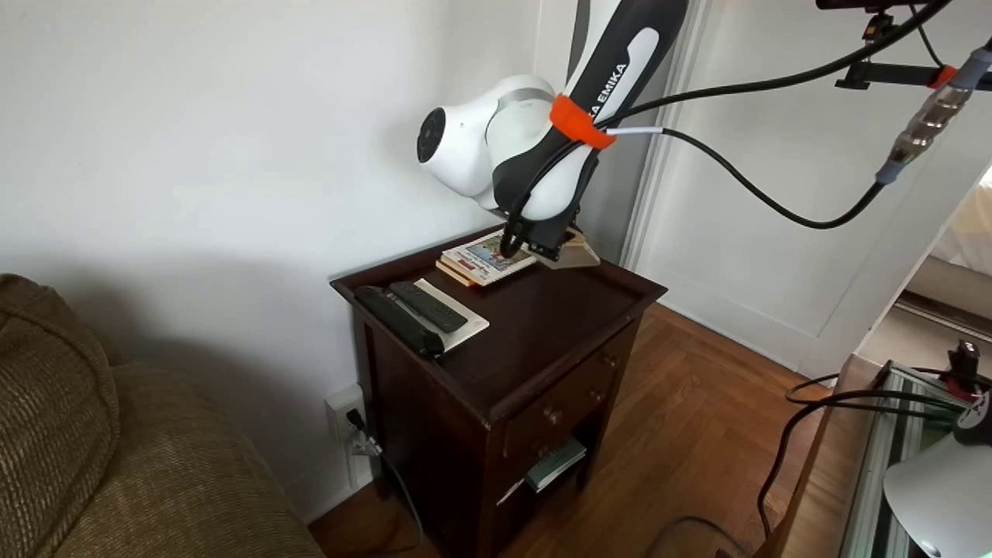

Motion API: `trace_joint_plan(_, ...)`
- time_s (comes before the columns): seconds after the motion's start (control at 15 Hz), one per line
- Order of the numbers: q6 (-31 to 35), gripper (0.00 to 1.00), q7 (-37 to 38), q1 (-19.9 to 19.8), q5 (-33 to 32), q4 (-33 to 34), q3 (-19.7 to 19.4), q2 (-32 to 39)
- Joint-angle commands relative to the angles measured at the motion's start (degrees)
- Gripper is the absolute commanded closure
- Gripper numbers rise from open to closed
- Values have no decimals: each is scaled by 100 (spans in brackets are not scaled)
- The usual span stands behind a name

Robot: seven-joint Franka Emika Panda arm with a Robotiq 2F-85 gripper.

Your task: Pick up the white book and put it on the brown book, pick up the brown and white book and put it on the stacked white book

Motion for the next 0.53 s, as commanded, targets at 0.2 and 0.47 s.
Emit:
trace_joint_plan(0.2, -417, 97, 254, -330, -455, 133, 386, -143)
trace_joint_plan(0.47, -331, 97, 270, -426, -561, 400, 548, -21)
